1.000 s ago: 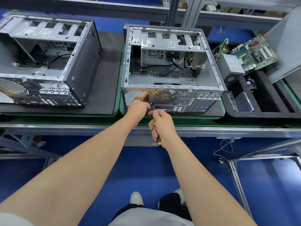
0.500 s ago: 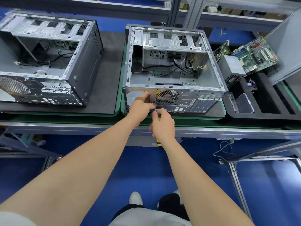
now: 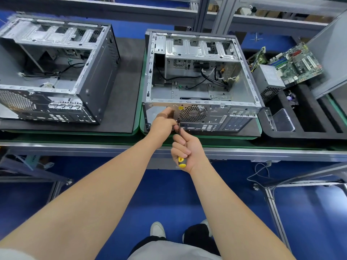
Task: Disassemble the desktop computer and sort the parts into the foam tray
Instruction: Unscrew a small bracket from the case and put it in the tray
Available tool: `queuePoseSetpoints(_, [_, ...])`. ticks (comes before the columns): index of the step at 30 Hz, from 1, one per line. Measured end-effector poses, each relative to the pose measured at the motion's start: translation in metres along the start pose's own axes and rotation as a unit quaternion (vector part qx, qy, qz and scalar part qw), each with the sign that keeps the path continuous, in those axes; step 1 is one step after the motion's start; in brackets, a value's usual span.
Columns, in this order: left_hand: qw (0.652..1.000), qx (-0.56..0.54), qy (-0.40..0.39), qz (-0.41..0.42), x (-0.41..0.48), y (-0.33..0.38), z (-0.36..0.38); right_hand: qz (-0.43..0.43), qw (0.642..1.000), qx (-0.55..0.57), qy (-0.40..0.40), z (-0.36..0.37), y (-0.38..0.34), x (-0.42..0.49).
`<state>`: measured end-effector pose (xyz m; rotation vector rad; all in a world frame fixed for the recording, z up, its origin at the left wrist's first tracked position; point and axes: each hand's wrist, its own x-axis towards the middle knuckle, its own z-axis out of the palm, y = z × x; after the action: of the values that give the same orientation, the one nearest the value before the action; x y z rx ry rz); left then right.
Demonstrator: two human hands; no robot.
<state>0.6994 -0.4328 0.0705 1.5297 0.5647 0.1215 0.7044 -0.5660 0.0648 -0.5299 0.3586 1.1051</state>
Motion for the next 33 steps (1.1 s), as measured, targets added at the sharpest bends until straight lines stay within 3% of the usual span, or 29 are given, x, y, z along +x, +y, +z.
queuePoseSetpoints(4, [1.0, 0.002, -0.006, 0.0, 0.001, 0.0, -0.001, -0.057, 0.991, -0.103, 0.07, 0.005, 0.001, 0.005])
queuePoseSetpoints(7, [1.0, -0.002, -0.009, 0.007, 0.0, 0.001, 0.0, -0.122, 0.942, -0.28, 0.142, 0.007, 0.004, 0.006])
queuePoseSetpoints(10, [1.0, -0.001, -0.013, 0.013, -0.002, 0.002, -0.001, -0.204, 0.827, -0.471, 0.23, 0.011, 0.007, 0.006])
queuePoseSetpoints(14, [1.0, 0.011, -0.016, 0.024, -0.001, 0.0, -0.001, -0.268, 0.616, -0.675, 0.306, 0.014, 0.011, 0.008])
queuePoseSetpoints(16, [0.999, 0.017, -0.01, 0.032, -0.002, -0.001, 0.0, -0.269, 0.554, -0.714, 0.333, 0.013, 0.014, 0.01])
queuePoseSetpoints(18, [0.999, 0.02, -0.01, 0.043, -0.003, -0.002, 0.001, -0.274, 0.525, -0.727, 0.348, 0.01, 0.018, 0.012])
queuePoseSetpoints(20, [0.999, 0.017, -0.013, 0.046, -0.004, 0.0, 0.001, -0.277, 0.547, -0.714, 0.339, 0.009, 0.017, 0.012])
queuePoseSetpoints(22, [0.999, 0.007, -0.011, 0.038, -0.003, 0.0, 0.001, -0.261, 0.606, -0.679, 0.321, 0.007, 0.013, 0.014])
queuePoseSetpoints(23, [0.999, 0.0, -0.008, 0.033, -0.003, 0.0, 0.002, -0.238, 0.658, -0.642, 0.312, 0.009, 0.01, 0.014])
queuePoseSetpoints(26, [0.999, -0.03, -0.002, 0.017, -0.003, 0.001, 0.005, -0.124, 0.873, -0.41, 0.233, 0.01, 0.0, 0.011])
queuePoseSetpoints(27, [0.999, -0.033, -0.002, 0.012, -0.002, 0.0, 0.005, -0.099, 0.912, -0.35, 0.191, 0.008, -0.003, 0.008])
queuePoseSetpoints(29, [1.0, -0.025, 0.002, 0.016, -0.001, -0.001, 0.004, -0.084, 0.951, -0.275, 0.113, 0.001, -0.008, 0.003])
queuePoseSetpoints(33, [1.0, 0.003, 0.018, 0.025, -0.001, 0.0, 0.002, -0.042, 0.994, -0.098, 0.014, -0.009, -0.005, -0.003])
